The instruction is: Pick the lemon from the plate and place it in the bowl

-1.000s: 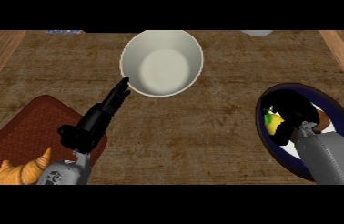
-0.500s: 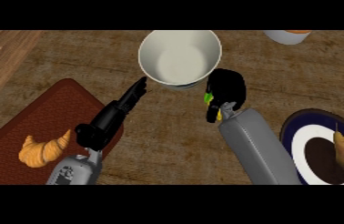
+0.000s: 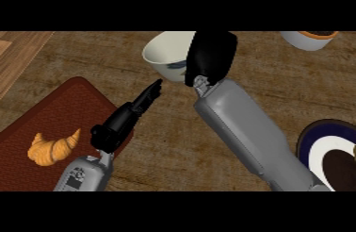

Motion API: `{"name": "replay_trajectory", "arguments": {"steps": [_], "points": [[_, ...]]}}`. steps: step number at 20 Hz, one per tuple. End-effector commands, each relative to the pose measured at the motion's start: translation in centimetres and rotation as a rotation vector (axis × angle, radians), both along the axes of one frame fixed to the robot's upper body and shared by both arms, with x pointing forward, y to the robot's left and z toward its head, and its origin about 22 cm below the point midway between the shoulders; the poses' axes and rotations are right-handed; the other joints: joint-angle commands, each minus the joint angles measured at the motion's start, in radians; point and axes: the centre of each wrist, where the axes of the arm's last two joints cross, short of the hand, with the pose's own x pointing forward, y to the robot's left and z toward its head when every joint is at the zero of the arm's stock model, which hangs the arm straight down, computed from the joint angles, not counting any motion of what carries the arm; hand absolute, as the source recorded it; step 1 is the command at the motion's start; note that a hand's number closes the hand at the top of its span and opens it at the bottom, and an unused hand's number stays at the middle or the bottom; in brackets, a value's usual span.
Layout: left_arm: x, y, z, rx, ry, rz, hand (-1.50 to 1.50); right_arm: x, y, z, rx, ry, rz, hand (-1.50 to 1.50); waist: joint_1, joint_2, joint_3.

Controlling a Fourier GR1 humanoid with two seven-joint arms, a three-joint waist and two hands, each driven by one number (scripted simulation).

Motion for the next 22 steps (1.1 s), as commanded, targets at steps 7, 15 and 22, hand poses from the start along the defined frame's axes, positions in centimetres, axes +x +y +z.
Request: {"name": "replay_trajectory", "arguments": {"steps": [7,15,22], "points": [[0.3,-0.7,-0.2,-0.003,0.017,0.007,0.00,0.7,3.5,6.1,0.183,-0.281,-0.236,1.50,-0.017,0.005,0.001],[0.2,0.8,-0.4,-0.008,0.015,0.048,0.00,3.2,3.7,3.3,-0.003,-0.288,-0.360,1.50,-0.054,0.004,0.001],[-0.4,1.4,-0.8,-0.010,0.023,0.073,0.00,4.9,2.5,1.2,-0.045,-0.239,-0.407,1.50,-0.093,0.000,0.004]]}}
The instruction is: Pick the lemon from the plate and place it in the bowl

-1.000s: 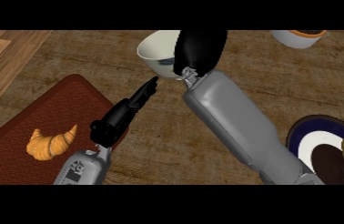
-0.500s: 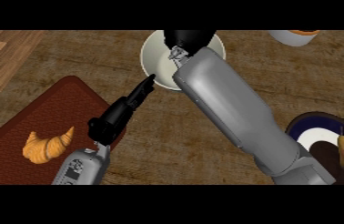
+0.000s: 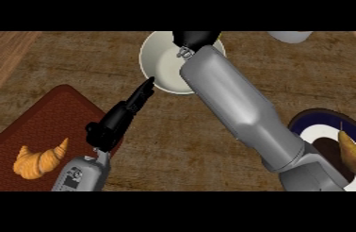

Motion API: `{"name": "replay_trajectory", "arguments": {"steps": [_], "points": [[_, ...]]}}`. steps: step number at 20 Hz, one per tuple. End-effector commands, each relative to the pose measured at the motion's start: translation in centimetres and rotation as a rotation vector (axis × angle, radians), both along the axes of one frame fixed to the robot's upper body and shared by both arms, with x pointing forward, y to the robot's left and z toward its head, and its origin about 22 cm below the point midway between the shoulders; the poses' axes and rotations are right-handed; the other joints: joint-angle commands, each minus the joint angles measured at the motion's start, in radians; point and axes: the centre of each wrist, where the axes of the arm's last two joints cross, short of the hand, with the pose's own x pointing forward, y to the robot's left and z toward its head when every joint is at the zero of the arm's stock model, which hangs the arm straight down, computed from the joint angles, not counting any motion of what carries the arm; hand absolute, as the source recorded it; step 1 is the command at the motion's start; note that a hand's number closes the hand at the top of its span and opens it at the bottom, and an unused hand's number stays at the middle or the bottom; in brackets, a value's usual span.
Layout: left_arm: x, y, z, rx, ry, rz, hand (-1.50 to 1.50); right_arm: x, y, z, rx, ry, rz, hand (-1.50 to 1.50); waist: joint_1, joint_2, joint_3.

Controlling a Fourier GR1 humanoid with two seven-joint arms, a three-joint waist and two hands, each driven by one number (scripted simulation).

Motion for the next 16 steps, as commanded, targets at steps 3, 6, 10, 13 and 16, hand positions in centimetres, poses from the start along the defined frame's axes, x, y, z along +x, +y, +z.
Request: {"name": "replay_trajectory", "arguments": {"steps": [3,6,10,13,16], "points": [[0.4,0.3,0.0,0.003,-0.006,0.024,0.00,1.4,-2.2,-3.0,0.269,0.196,-0.235,1.50,-0.017,0.004,0.002],[0.3,0.9,0.5,0.000,-0.007,0.040,0.00,2.2,-4.0,-3.4,0.448,0.266,-0.221,1.50,-0.029,-0.001,0.004],[-0.5,0.9,0.1,-0.010,-0.003,0.021,0.00,2.3,-4.7,-5.6,0.543,0.214,-0.114,-1.50,-0.022,0.001,0.003],[-0.7,1.2,-0.1,-0.010,0.005,0.029,0.00,2.0,-3.2,-4.0,0.541,0.114,-0.032,-1.50,-0.025,-0.004,0.003],[-0.8,2.7,-0.3,0.003,-0.003,0.059,0.00,2.1,-3.5,-5.1,0.544,0.034,-0.044,-1.50,-0.042,-0.006,0.003]]}}
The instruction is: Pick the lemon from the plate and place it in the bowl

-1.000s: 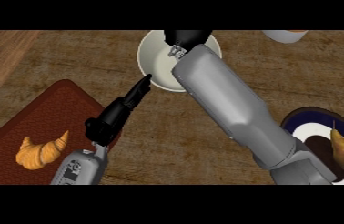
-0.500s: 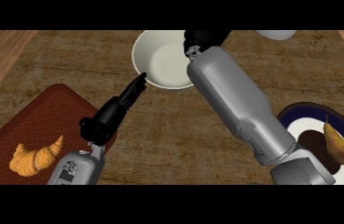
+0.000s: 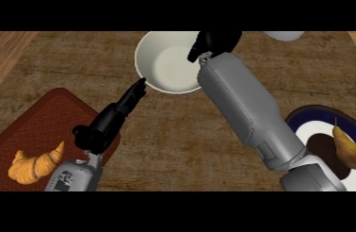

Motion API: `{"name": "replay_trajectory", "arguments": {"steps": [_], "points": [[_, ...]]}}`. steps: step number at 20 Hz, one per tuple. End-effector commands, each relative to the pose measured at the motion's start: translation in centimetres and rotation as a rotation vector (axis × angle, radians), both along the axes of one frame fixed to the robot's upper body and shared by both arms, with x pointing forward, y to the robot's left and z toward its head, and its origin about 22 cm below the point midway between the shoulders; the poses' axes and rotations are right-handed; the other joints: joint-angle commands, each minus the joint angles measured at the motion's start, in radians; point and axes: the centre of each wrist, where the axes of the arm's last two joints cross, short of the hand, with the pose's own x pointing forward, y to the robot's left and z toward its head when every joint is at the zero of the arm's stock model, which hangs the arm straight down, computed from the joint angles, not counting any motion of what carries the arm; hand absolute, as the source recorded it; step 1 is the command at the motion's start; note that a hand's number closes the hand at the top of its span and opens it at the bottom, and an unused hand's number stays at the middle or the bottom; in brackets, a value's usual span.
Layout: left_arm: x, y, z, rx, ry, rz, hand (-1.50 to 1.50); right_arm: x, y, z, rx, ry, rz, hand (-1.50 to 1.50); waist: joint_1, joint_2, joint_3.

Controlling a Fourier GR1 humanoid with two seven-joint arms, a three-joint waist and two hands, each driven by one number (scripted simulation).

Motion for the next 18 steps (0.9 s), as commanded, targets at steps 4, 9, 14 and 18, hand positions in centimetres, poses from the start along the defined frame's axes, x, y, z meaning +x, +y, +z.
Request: {"name": "replay_trajectory", "arguments": {"steps": [4,9,14,18], "points": [[-0.4,0.6,-0.2,0.020,0.013,0.024,0.00,0.0,1.1,2.0,0.185,-0.280,-0.163,-1.50,-0.035,-0.010,0.000],[-0.3,1.4,-1.0,0.001,0.025,0.083,0.00,-0.3,-0.2,2.3,0.310,-0.403,-0.228,-1.50,-0.091,-0.023,0.000],[-1.3,1.4,-1.3,-0.011,0.027,0.104,0.00,-1.4,-2.5,-0.2,0.374,-0.448,-0.281,-1.50,-0.121,-0.039,0.001],[-1.2,3.2,-1.7,0.016,0.051,0.155,0.00,-3.0,-4.7,-1.6,0.392,-0.513,-0.304,-1.50,-0.151,-0.046,0.001]]}}
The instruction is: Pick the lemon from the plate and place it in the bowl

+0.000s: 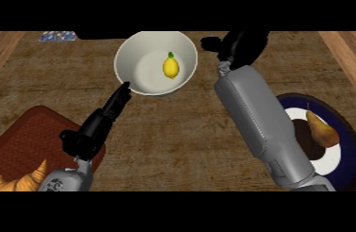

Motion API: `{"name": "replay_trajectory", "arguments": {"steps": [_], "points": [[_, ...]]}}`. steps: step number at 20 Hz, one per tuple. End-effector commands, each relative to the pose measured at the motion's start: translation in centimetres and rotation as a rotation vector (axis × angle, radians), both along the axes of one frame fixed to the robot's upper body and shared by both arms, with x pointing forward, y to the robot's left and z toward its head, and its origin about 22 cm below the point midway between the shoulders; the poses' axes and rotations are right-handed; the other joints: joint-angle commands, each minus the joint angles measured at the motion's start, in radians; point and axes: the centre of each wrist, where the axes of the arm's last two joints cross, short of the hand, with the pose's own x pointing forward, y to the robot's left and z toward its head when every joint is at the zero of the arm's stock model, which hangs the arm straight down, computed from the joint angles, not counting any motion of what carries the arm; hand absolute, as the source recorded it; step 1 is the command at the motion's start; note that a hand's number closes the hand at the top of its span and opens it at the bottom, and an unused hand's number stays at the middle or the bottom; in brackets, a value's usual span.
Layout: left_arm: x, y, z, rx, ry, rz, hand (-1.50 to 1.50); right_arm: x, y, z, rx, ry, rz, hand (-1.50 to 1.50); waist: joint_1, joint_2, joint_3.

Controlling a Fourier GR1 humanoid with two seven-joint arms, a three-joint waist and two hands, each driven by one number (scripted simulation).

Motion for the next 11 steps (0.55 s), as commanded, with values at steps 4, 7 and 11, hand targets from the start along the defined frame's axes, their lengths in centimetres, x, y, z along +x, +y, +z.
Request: {"name": "replay_trajectory", "arguments": {"steps": [4,7,11], "points": [[-0.7,1.4,0.0,0.006,0.018,0.047,0.00,-4.3,-3.2,-2.3,0.231,-0.125,-0.141,-1.50,-0.033,-0.012,0.000],[-0.9,1.0,-0.3,-0.012,0.021,0.042,0.00,-8.1,-4.6,-4.6,0.228,-0.117,-0.125,-1.50,-0.034,-0.007,0.000],[-1.1,0.9,0.4,0.010,0.004,0.039,0.00,-13.5,-6.0,-5.2,0.264,-0.116,-0.107,-1.50,-0.028,-0.003,0.000]]}}
